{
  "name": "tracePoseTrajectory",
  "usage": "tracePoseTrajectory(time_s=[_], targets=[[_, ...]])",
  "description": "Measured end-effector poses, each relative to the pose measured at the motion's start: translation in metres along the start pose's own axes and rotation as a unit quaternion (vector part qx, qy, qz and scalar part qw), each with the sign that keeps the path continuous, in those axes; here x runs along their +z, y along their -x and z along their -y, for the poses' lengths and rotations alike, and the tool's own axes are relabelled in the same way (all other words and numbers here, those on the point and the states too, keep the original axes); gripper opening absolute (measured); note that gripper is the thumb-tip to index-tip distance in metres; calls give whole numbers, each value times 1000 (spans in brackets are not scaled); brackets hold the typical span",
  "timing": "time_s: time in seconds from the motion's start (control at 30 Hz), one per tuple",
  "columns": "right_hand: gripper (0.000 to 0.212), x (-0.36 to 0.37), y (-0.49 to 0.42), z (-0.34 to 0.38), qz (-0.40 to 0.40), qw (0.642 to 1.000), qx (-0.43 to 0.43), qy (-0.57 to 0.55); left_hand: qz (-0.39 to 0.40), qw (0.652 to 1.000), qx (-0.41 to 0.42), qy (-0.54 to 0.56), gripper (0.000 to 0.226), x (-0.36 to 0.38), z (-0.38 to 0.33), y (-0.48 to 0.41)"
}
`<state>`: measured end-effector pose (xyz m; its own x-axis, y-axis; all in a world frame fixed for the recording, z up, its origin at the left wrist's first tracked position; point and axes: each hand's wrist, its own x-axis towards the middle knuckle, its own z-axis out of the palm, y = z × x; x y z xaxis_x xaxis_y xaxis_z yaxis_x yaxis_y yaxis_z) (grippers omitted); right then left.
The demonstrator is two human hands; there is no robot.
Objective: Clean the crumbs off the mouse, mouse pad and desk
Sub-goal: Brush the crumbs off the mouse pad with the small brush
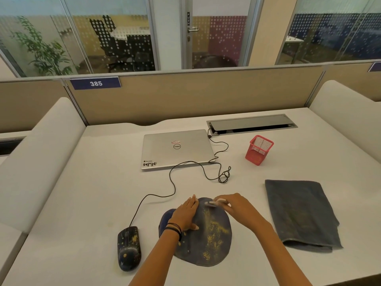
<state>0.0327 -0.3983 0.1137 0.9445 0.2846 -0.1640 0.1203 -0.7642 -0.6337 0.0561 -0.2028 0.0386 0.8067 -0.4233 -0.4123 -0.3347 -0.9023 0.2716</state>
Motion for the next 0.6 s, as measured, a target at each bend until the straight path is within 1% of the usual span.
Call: tracePoseTrajectory(time_s=[0.1,0.17,0.23,0.3,0.37,0.47,0.53,0.6], targets=[[31,4,-1,5,-8,1000,0,28,-2,1000,1,2,94,0,0,0],[31,4,-1,2,23,999,12,36,-2,1000,2,1,93,0,0,0],[32,2,-2,0,66,995,33,72,-2,1000,2,1,93,1,0,-1],[34,-1,-4,0,90,991,39,88,-2,1000,2,0,94,1,1,-1],[32,-2,-7,4,72,996,17,51,-3,1000,3,-2,94,1,1,-1],[26,-2,-11,11,12,1000,-1,-14,-8,1000,0,-1,93,1,1,-1],[26,1,-15,12,12,1000,-4,-16,-8,1000,1,0,93,1,1,-1],[28,6,-15,10,38,999,13,-12,-7,1000,1,3,93,1,1,-1]])
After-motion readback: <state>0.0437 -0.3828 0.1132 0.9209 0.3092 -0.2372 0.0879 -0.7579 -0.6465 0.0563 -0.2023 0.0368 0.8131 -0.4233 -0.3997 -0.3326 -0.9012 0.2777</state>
